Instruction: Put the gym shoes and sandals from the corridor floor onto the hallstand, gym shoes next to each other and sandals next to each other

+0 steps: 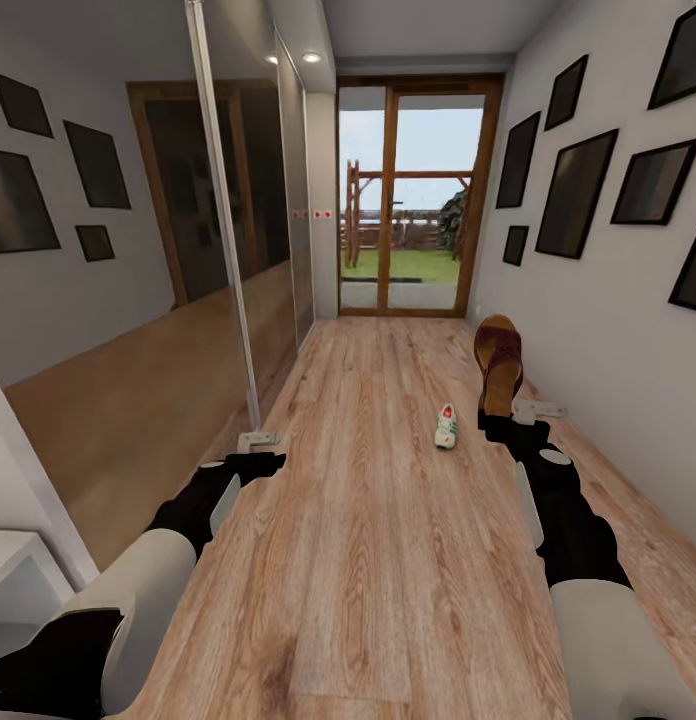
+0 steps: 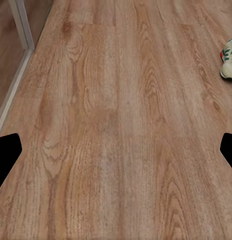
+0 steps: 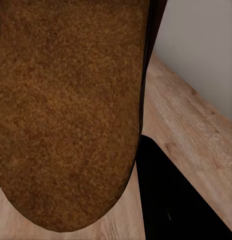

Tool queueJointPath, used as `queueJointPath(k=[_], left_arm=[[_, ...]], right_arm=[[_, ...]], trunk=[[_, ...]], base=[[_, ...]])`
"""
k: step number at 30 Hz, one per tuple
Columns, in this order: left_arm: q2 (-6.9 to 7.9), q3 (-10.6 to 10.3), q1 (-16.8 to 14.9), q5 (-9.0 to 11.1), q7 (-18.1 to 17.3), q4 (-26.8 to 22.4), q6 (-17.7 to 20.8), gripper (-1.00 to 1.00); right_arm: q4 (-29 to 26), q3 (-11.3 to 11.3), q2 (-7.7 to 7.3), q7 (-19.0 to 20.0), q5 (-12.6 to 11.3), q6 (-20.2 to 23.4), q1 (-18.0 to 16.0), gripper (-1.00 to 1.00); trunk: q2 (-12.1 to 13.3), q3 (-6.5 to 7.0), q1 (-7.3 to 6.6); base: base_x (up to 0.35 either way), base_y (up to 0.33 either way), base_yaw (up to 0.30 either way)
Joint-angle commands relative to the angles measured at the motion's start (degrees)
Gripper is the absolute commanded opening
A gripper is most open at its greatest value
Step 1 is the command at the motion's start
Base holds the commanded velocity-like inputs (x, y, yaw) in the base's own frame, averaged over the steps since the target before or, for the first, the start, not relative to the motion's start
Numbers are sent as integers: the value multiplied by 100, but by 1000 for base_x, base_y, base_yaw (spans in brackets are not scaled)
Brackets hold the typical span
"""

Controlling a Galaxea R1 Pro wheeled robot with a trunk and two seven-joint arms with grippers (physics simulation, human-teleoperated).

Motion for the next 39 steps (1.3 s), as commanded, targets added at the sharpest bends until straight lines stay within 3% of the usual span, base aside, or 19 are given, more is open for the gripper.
queueJointPath(k=[1,6,20,39], left_arm=[[-7,47,-2,-19,-40,-10,38,100],[-12,41,-2,-19,-43,-8,38,100],[-28,39,-2,-19,-46,-8,46,100],[-34,39,-2,-19,-47,-8,47,100]], right_arm=[[-8,2,-1,-3,32,37,-3,-100],[-11,2,-1,-3,32,37,-3,-100],[-16,2,-1,-3,39,37,-3,-100],[-19,2,-6,-3,51,37,-3,-100]], trunk=[[-2,4,-1],[-2,51,-1],[-2,99,-1],[-2,175,-1]], base=[[0,0,0],[107,0,0],[328,0,-2],[345,0,-175]])
